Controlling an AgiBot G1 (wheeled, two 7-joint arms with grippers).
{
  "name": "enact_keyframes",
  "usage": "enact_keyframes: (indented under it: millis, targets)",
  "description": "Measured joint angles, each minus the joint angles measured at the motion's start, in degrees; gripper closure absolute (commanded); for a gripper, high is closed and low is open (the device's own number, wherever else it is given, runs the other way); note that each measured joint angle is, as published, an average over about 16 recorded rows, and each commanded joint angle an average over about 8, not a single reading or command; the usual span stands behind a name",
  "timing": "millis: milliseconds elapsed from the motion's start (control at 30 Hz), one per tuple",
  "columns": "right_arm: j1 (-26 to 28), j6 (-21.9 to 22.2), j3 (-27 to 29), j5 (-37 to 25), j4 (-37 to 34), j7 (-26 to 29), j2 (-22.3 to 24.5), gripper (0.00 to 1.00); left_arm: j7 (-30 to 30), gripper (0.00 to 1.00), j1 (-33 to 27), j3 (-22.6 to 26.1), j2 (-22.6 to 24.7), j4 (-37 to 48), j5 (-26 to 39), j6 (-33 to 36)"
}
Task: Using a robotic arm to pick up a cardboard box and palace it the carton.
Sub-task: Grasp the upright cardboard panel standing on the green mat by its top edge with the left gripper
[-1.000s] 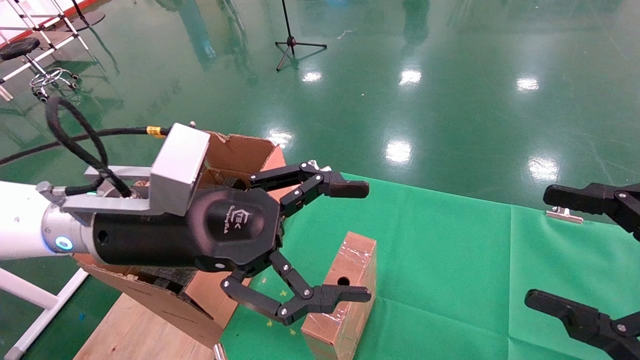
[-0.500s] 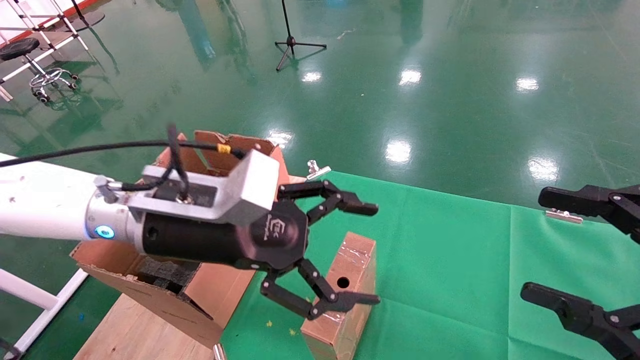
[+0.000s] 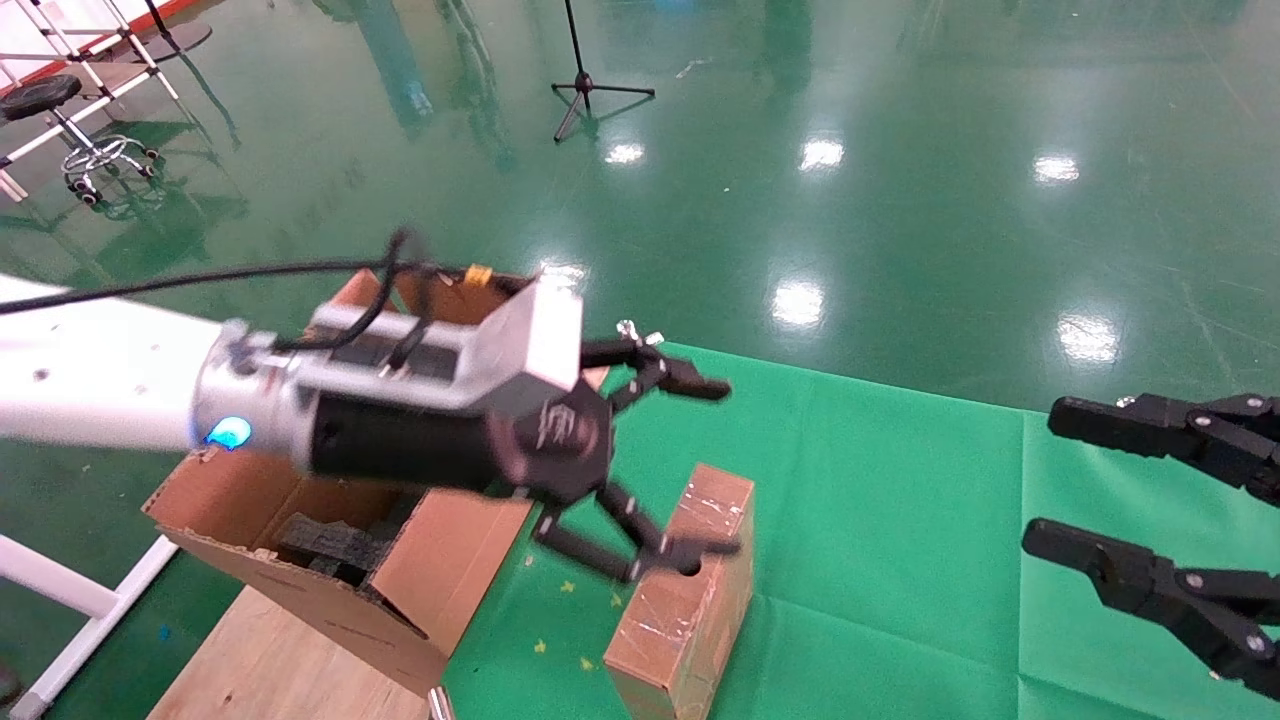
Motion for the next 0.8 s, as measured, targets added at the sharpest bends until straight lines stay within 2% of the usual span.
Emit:
enact_keyframes:
  millis: [200,467,667,800]
  targets:
    - [0.00,0.00,0.00,0.00,0.00,0.00,0.00,1.00,-12.73,0.00,-8.21,5.35,4.40,-0.38,10.61,-0.12]
    - [0.00,0.00,0.00,0.00,0.00,0.00,0.00,1.00,-33.87,0.00,-18.75,14.35,11.05,-0.29,23.21,4.91]
    - [0.00,0.00,0.00,0.00,0.00,0.00,0.00,1.00,-48.64,0.00,-24.71,21.89,14.19,-0.33,27.95,8.45]
    - [0.00,0.00,0.00,0.00,0.00,0.00,0.00,1.00,-55.80,0.00,-27.99,27.09,15.42,-0.43,28.41,9.41]
